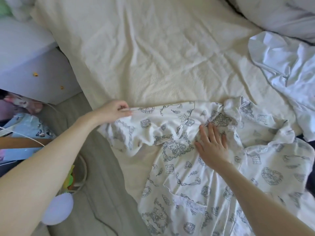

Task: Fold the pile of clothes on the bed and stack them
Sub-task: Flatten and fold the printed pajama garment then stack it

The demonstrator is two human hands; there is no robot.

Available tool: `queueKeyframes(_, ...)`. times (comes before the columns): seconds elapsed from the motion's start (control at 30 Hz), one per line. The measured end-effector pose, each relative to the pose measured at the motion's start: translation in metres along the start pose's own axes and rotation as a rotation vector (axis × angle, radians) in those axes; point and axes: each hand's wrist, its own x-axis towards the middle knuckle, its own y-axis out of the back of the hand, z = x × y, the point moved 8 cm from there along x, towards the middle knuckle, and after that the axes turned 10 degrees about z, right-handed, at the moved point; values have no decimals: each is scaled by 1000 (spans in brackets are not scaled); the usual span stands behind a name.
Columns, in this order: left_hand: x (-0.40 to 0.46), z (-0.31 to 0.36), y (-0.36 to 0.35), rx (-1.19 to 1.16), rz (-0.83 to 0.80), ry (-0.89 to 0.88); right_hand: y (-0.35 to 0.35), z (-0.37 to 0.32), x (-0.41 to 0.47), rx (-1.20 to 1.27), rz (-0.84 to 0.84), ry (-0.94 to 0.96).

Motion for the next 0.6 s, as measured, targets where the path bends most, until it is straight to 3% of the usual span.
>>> queueKeyframes(0.1, 4, 24, 63, -111, 386, -165, -1, 0, 1, 2, 0, -9)
queueKeyframes(0.23, 8, 54, 76, 121, 574, -371, 3, -2, 0, 6, 0, -32)
queueKeyframes(0.3, 22, 34, 56, 208, 439, -249, 6, -4, -1, 20, 13, -37)
queueKeyframes(0.37, 28, -2, 30, 358, 169, -68, 11, -6, -3, 48, 23, -49)
queueKeyframes(0.43, 19, -28, 17, 520, 4, -28, 16, -9, -5, 84, 36, -83)
queueKeyframes(0.53, 4, -39, 20, 784, -50, -166, 36, -25, -8, 148, 175, -116)
queueKeyframes(0.6, -5, -41, 35, 810, 1, -182, 52, -48, -6, 184, 269, -58)
